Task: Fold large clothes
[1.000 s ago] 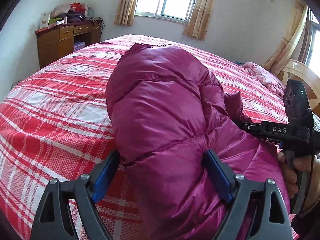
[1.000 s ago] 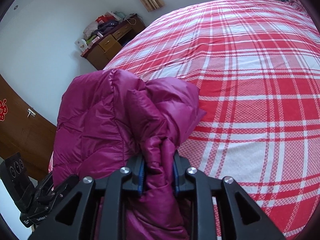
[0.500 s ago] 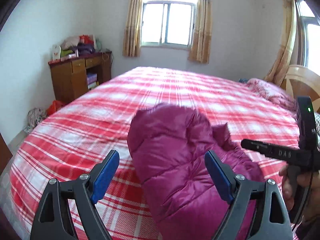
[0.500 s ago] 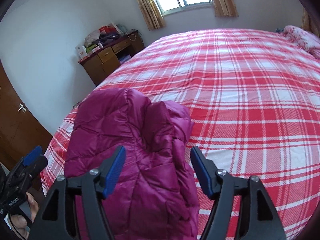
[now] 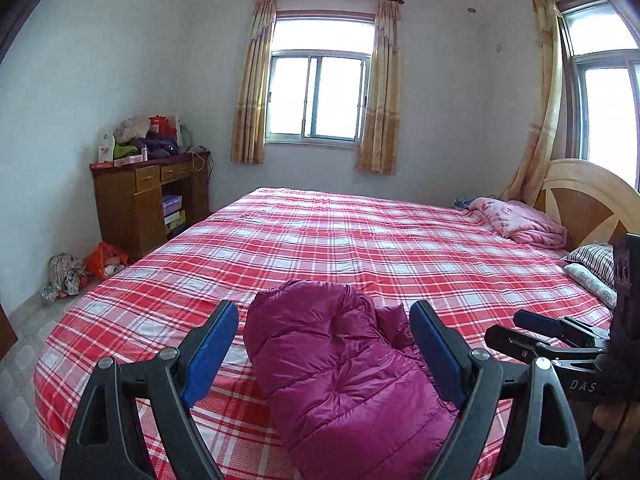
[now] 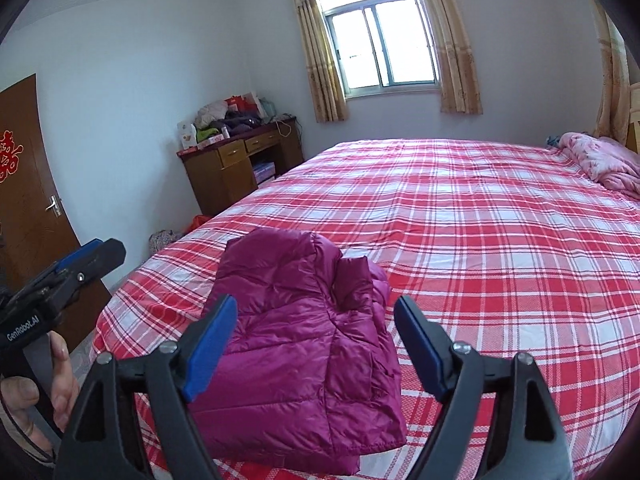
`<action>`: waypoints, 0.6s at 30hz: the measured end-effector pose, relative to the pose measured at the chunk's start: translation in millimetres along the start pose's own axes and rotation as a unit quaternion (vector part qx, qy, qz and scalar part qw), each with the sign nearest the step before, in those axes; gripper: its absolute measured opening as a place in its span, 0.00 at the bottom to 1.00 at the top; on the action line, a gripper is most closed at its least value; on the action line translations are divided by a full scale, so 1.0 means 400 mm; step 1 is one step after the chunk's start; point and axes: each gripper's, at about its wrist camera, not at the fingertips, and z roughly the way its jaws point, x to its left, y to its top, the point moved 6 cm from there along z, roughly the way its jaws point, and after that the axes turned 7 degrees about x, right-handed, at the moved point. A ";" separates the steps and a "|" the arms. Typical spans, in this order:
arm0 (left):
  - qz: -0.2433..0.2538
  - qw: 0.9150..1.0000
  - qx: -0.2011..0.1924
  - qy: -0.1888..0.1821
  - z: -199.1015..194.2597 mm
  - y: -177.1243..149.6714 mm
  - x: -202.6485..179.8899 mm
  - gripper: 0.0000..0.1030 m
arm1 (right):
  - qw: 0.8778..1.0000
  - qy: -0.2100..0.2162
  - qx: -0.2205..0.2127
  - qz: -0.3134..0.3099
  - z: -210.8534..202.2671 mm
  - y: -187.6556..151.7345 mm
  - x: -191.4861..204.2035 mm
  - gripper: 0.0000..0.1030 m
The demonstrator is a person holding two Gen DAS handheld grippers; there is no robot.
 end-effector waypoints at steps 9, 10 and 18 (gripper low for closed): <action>-0.001 1.000 -0.008 -0.004 -0.020 0.006 -0.009 0.85 | 1.000 -0.006 -0.013 -0.014 -0.047 -0.006 0.027 0.83; 0.000 1.000 -0.010 -0.004 -0.022 0.006 -0.012 0.85 | 1.000 -0.006 -0.015 -0.015 -0.051 -0.007 0.028 0.83; 0.004 1.000 -0.015 -0.007 -0.035 0.008 -0.024 0.85 | 0.999 -0.009 -0.021 -0.022 -0.069 -0.009 0.035 0.86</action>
